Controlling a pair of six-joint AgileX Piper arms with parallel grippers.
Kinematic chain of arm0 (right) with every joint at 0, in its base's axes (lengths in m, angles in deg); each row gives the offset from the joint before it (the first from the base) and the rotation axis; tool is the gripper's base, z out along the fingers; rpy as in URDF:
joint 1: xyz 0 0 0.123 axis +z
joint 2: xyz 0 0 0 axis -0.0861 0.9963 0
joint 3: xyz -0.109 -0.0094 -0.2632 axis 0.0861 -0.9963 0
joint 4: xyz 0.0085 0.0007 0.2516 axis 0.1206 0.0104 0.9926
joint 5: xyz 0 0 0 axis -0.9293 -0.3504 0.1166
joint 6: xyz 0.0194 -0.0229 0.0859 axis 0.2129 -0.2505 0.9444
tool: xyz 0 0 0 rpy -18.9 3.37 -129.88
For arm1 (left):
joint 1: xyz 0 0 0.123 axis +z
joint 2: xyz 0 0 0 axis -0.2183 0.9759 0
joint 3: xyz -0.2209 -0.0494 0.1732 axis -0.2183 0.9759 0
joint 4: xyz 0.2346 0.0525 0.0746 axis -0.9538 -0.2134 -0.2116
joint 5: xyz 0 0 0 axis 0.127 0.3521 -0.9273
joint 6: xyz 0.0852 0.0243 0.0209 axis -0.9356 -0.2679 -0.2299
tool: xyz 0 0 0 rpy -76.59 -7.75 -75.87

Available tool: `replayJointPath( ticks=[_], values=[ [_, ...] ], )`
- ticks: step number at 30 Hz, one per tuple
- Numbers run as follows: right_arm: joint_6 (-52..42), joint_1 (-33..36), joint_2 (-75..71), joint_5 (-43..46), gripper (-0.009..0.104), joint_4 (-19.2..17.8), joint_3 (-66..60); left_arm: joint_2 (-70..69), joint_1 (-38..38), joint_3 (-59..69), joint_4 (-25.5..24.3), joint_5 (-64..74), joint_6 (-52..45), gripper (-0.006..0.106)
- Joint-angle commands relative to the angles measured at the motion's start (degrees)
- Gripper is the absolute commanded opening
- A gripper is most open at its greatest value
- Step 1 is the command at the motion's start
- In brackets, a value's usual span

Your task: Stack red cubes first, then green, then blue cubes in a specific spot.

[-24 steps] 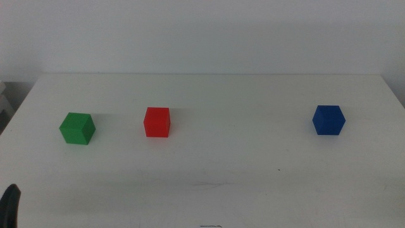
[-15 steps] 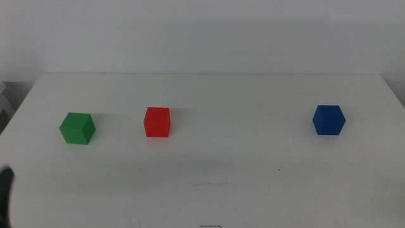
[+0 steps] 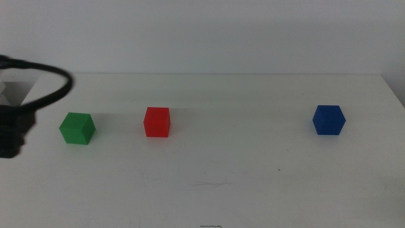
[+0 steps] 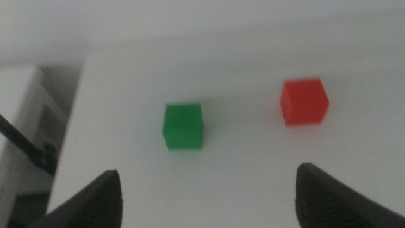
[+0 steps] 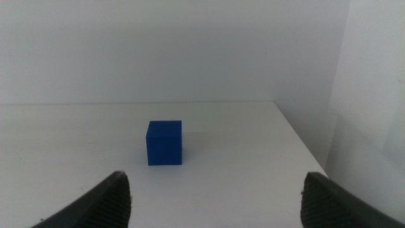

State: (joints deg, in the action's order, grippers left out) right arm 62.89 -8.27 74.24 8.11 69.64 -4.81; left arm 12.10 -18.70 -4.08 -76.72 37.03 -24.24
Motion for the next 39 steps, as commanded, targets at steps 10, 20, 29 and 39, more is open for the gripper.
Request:
replayJointPath(
  ticks=[10, 20, 29, 39],
  values=[
    [-0.7, 0.0, -0.9, 4.4, 0.094, -0.5, 1.4, 11.0, -0.8, -2.8, 1.8, -2.2, 0.7, 0.094],
    [-0.7, 0.0, -0.9, 4.4, 0.094, -0.5, 1.4, 13.5, -0.8, -3.0, 5.7, -1.6, 4.7, 0.094],
    [-0.7, 0.0, -0.9, 4.4, 0.094, -0.5, 1.4, 22.7, -1.6, -13.8, 5.5, 6.3, 3.0, 0.094],
    [-0.7, 0.0, -0.9, 4.4, 0.094, -0.5, 1.4, 45.0, -8.2, -35.0, 3.3, 17.7, 3.5, 0.094]
  ],
)
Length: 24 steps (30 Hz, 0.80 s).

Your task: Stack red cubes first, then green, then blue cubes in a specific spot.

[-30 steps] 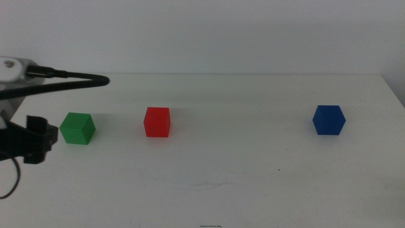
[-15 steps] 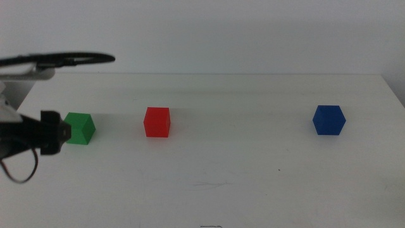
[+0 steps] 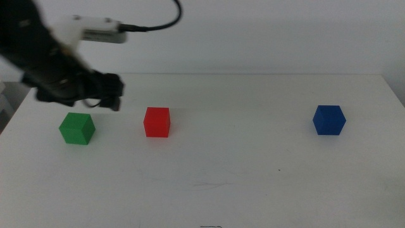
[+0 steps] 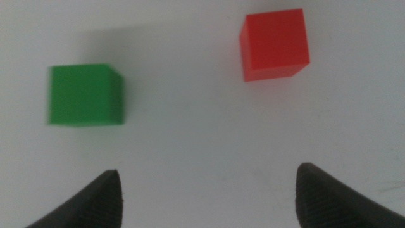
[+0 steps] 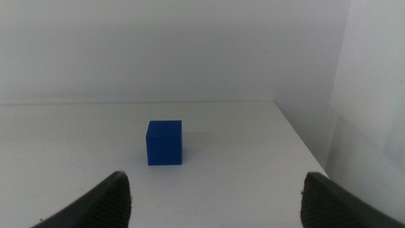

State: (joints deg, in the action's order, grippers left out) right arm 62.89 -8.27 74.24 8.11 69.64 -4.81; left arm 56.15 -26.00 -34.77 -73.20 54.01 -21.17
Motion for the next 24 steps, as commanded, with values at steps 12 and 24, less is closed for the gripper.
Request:
replayJointPath(
  ticks=[12, 24],
  values=[
    [-0.7, 0.0, -0.9, 4.4, 0.094, -0.5, 1.4, 24.3, -6.2, -27.6, -0.7, 6.7, 2.9, 0.094],
    [-0.7, 0.0, -0.9, 4.4, 0.094, -0.5, 1.4, 33.8, -6.5, -32.8, -0.2, 5.3, 4.6, 0.094]
  ],
)
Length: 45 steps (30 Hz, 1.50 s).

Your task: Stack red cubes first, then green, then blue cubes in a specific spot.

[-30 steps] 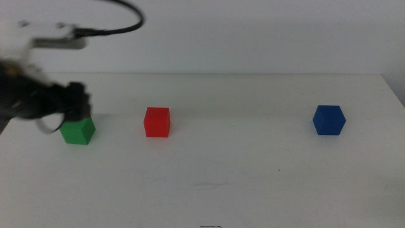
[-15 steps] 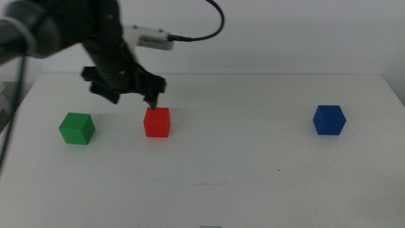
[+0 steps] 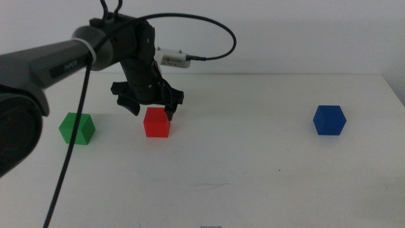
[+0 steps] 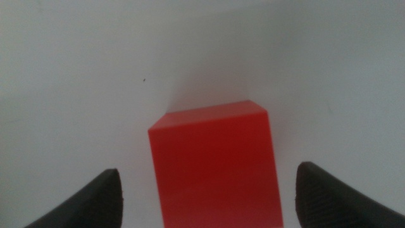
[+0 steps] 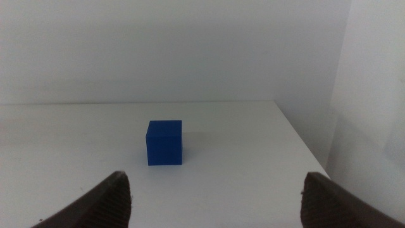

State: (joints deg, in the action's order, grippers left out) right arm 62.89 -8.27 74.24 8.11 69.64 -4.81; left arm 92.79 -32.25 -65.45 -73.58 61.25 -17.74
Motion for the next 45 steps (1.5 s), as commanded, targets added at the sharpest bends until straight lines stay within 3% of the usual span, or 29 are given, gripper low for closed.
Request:
replayJointPath(
  ticks=[1, 6, 11, 20, 30, 37, 42, 45],
  values=[
    [-0.7, 0.0, -0.9, 4.4, 0.094, -0.5, 1.4, -2.6, -0.2, -2.1, 0.1, -2.6, 1.4, 0.094],
    [-0.7, 0.0, -0.9, 4.4, 0.094, -0.5, 1.4, -0.7, -0.2, -2.1, 0.1, -4.2, 4.6, 0.092],
    [-0.7, 0.0, -0.9, 4.4, 0.094, -0.5, 1.4, 0.1, -0.2, -2.1, 0.1, -4.8, 5.0, 0.080],
    [-0.7, 0.0, -0.9, 4.4, 0.094, -0.5, 1.4, 0.1, -0.2, -2.1, 0.6, -5.3, 8.6, 0.032],
    [-0.7, 0.0, -0.9, 4.4, 0.094, -0.5, 1.4, -8.4, -0.7, 1.1, 1.6, -1.5, 8.9, -0.001],
    [-0.7, 0.0, -0.9, 4.4, 0.094, -0.5, 1.4, -22.1, -5.9, 18.8, 0.3, -8.9, 22.7, -0.001],
    [-0.7, 0.0, -0.9, 4.4, 0.094, -0.5, 1.4, -23.9, -13.3, 20.2, -5.7, -7.0, 33.5, -0.001],
    [-0.7, 0.0, -0.9, 4.4, 0.094, -0.5, 1.4, -22.8, -17.9, 19.8, -6.4, -7.8, 38.4, -0.001]
  ],
)
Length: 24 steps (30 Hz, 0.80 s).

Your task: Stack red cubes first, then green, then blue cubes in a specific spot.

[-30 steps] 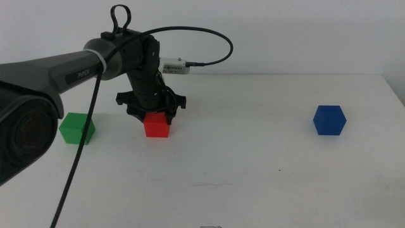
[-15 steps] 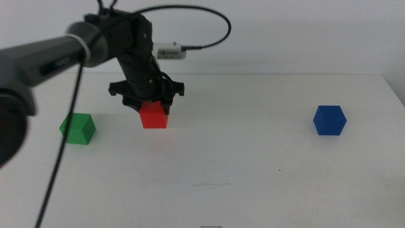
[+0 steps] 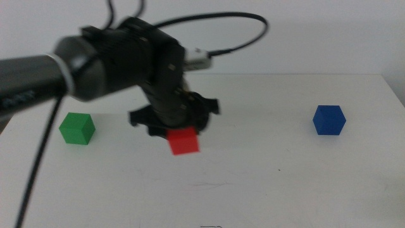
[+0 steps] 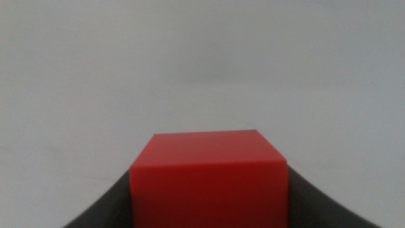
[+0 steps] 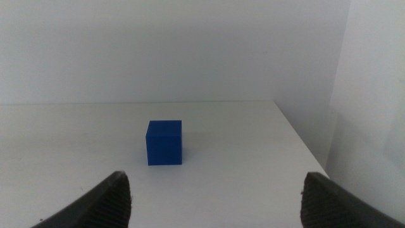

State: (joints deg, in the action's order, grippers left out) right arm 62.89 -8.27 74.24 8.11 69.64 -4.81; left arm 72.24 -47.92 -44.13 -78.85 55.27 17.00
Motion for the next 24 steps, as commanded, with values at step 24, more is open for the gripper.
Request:
replayJointPath(
  ticks=[24],
  values=[
    [-0.7, 0.0, -0.9, 4.4, 0.094, -0.5, 1.4, 10.6, -7.3, -5.7, -1.2, -5.2, 5.2, -0.001]
  ],
)
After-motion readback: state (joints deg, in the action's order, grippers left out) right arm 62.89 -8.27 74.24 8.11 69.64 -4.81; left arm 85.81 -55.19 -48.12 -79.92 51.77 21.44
